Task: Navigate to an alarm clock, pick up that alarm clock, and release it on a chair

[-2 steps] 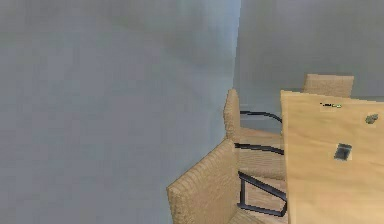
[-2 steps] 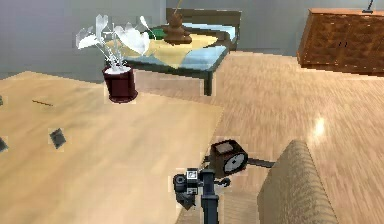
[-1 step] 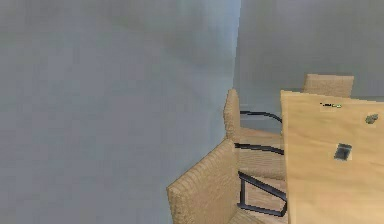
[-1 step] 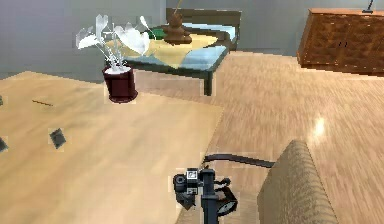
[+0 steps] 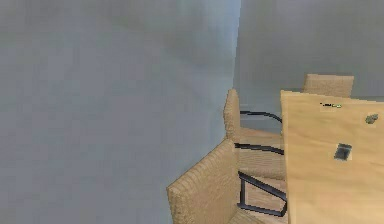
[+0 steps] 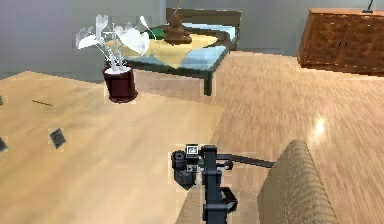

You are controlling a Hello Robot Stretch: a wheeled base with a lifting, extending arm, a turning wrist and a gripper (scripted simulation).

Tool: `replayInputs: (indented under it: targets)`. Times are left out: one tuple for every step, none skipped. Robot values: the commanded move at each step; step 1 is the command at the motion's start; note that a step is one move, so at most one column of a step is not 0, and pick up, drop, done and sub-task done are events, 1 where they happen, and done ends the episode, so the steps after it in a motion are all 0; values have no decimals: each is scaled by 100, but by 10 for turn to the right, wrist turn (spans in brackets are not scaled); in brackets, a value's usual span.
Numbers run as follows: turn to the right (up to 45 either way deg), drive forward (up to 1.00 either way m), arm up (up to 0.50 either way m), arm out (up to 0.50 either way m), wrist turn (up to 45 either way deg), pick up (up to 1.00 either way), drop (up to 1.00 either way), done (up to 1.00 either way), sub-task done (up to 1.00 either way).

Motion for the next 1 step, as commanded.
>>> replayInputs:
  targets:
    - [0, 0, 0, -8, 0, 0, 0, 0, 0]
